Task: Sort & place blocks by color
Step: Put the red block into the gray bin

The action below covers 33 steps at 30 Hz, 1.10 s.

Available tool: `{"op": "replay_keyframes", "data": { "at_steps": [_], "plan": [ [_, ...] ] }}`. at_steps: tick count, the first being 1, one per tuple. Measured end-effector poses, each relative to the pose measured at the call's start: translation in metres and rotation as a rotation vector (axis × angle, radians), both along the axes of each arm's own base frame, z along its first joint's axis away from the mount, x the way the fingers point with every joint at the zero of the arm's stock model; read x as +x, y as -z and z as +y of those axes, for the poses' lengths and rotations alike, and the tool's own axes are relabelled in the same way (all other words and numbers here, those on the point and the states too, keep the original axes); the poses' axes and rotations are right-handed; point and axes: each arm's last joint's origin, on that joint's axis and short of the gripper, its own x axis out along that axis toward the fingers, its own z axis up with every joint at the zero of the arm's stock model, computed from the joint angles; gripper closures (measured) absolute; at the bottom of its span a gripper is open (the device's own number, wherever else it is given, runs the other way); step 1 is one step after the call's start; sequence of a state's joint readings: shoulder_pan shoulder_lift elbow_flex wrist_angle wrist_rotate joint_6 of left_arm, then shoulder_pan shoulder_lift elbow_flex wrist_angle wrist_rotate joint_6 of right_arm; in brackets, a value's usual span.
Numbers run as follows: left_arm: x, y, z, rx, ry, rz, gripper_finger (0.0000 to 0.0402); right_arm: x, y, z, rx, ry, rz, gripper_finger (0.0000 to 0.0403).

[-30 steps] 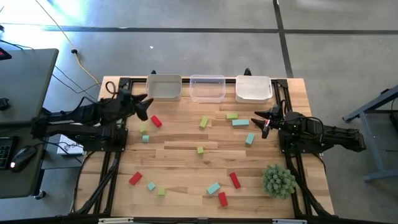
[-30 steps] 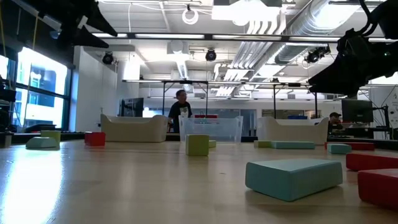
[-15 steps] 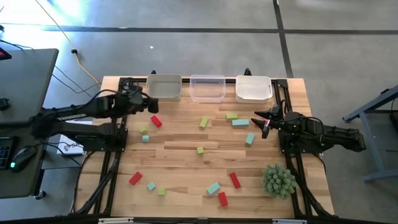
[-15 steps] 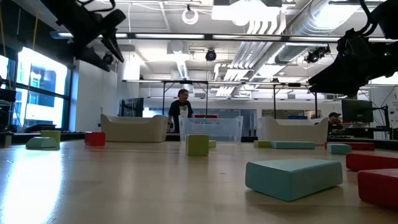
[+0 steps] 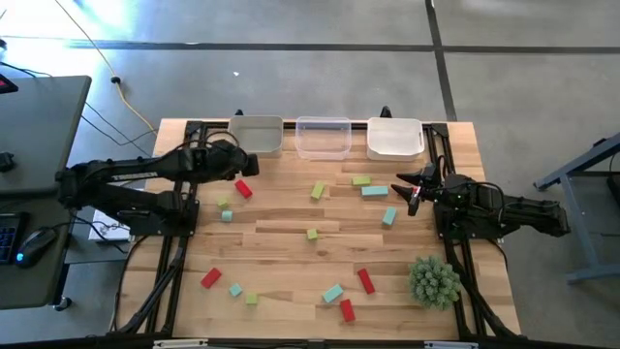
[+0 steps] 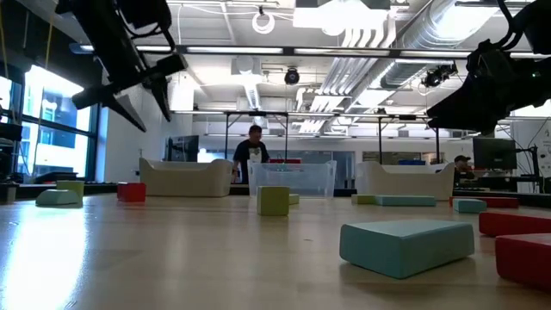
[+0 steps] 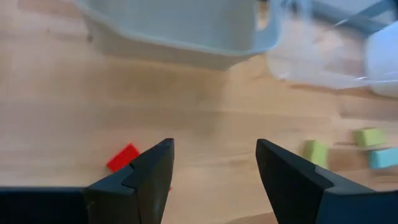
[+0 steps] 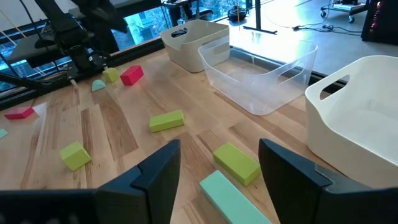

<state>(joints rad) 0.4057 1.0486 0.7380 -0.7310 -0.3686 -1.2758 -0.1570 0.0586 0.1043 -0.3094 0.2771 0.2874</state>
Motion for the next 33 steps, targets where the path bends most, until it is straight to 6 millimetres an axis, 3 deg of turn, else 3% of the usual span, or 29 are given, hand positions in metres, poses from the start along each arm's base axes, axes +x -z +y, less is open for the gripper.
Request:
{"op": "replay_keyframes", "data": {
  "at_steps": [16,33],
  "plan": [
    [0.012,0.033,0.0,-0.284,-0.168,0.071,0.0186,0.0,0.0,0.0,0.0,0.0,0.0,0.0197],
    [0.015,0.05,0.001,-0.368,-0.306,0.14,0.0186,0.0,0.0,0.0,0.0,0.0,0.0,0.0197]
  ]
}}
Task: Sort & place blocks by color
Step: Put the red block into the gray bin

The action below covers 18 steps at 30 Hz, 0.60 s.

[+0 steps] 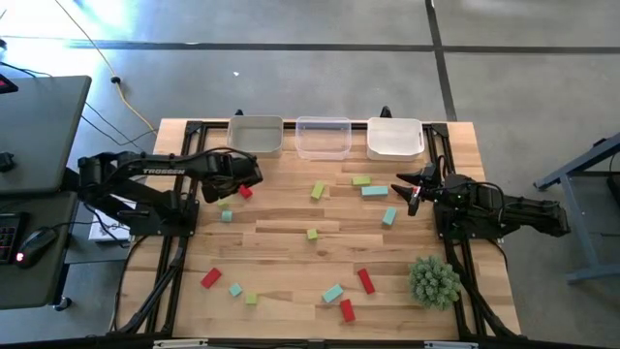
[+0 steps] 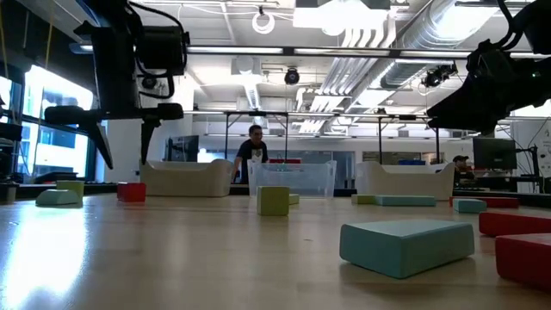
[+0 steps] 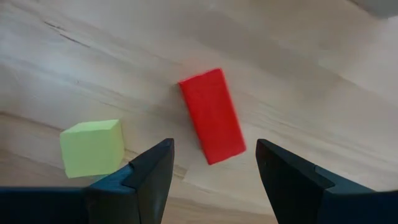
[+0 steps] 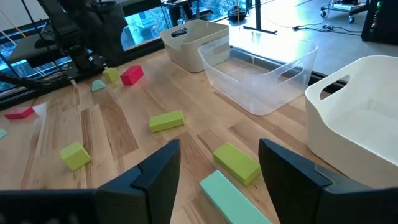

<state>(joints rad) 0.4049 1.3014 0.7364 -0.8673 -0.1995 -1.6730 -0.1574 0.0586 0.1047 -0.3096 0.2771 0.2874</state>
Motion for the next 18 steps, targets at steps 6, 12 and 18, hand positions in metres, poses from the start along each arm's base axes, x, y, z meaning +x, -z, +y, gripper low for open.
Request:
{"op": "replay_keyframes", "data": {
  "at_steps": [6,12,18],
  "plan": [
    [0.007,0.013,0.001,-0.044,0.006,0.032,0.0186,0.0,0.0,0.0,0.0,0.0,0.0,0.0197],
    [0.016,0.022,0.004,-0.05,0.009,0.022,0.0186,0.0,0.0,0.0,0.0,0.0,0.0,0.0197],
    [0.017,0.026,0.004,-0.063,-0.078,0.015,0.0186,0.0,0.0,0.0,0.0,0.0,0.0,0.0197]
  ]
}}
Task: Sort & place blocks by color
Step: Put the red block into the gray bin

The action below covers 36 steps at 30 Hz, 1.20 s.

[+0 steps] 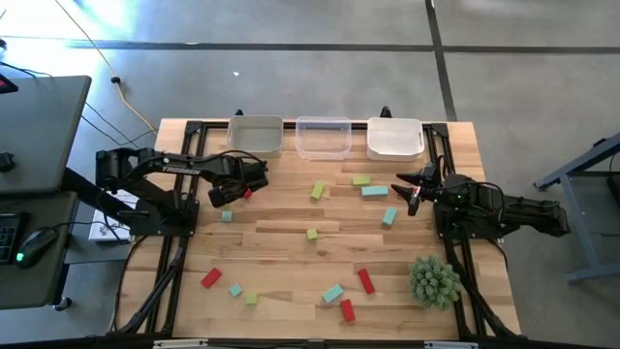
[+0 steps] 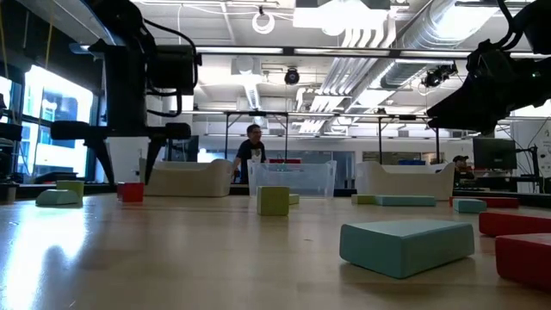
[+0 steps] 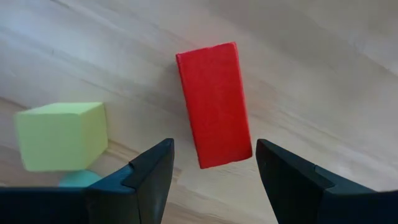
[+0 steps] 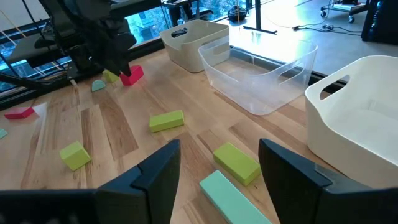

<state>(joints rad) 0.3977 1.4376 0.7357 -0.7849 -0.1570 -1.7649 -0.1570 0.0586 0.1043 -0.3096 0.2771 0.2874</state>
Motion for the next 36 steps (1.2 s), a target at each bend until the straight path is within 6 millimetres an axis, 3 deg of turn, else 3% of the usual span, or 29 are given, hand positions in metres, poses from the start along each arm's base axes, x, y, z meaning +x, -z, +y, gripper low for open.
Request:
{"op": "replay_keyframes", "data": {
  "at_steps": [20,36],
  "plan": [
    [-0.005,0.0,0.01,0.031,-0.125,0.002,0.0186,0.0,0.0,0.0,0.0,0.0,0.0,0.0197],
    [0.001,0.019,0.013,-0.001,-0.034,0.072,0.0194,0.0,0.0,0.0,0.0,0.0,0.0,0.0197]
  ]
}}
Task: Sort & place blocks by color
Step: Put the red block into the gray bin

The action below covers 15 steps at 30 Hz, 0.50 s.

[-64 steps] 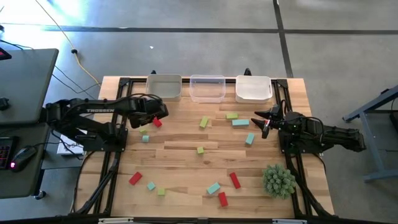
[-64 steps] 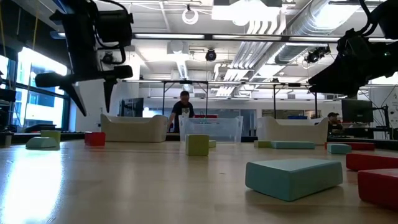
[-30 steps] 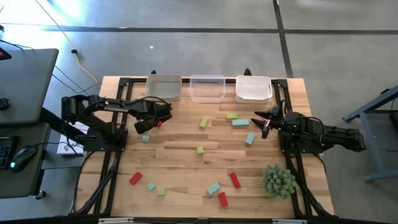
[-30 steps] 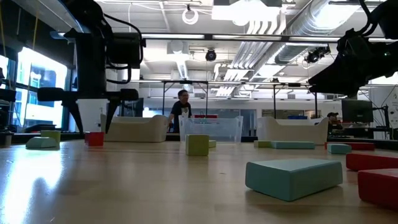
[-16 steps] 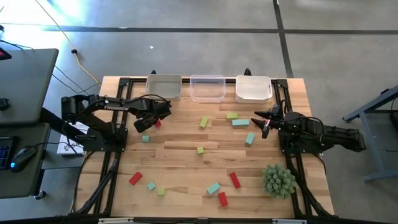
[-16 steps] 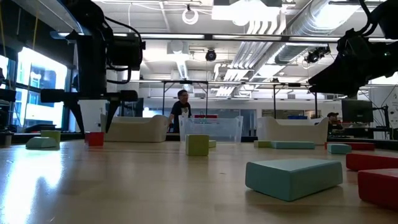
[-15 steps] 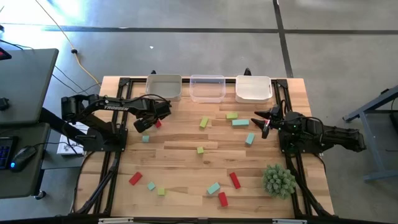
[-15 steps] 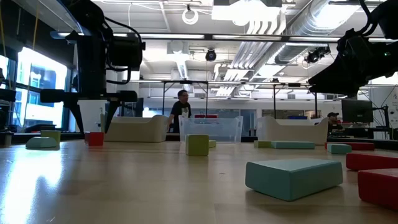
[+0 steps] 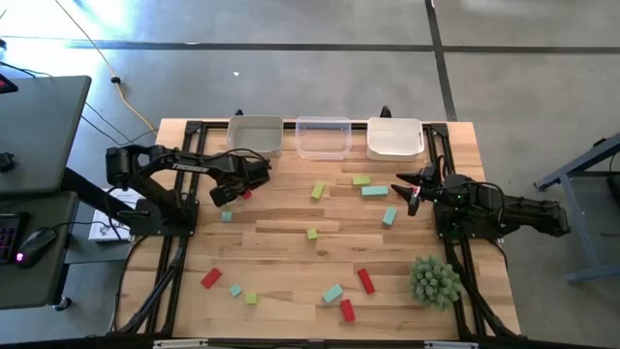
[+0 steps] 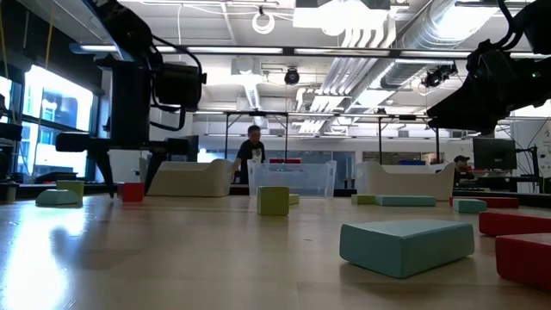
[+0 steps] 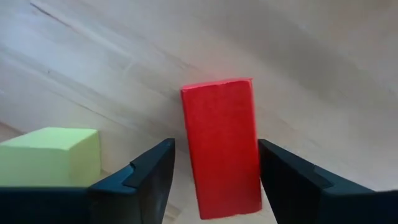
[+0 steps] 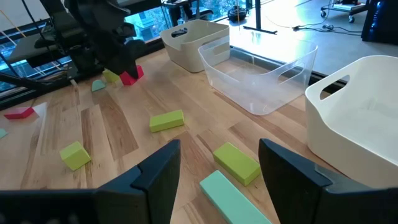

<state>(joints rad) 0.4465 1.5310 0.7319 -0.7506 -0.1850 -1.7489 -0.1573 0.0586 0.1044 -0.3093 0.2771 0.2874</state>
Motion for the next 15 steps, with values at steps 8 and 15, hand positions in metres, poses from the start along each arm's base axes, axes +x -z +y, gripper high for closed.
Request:
{"op": "replay_keyframes", "data": {
  "at_steps": [8,15],
  "plan": [
    [-0.0003,-0.0005,0.0006,0.012,0.143,0.035,0.0278,0.0001,0.0001,0.0,0.0,0.0,0.001,0.0197],
    [-0.0003,-0.0011,0.0016,0.032,0.333,0.088,0.0297,0.0,0.0,0.0,0.0,0.0,0.0,0.0197]
  ]
}}
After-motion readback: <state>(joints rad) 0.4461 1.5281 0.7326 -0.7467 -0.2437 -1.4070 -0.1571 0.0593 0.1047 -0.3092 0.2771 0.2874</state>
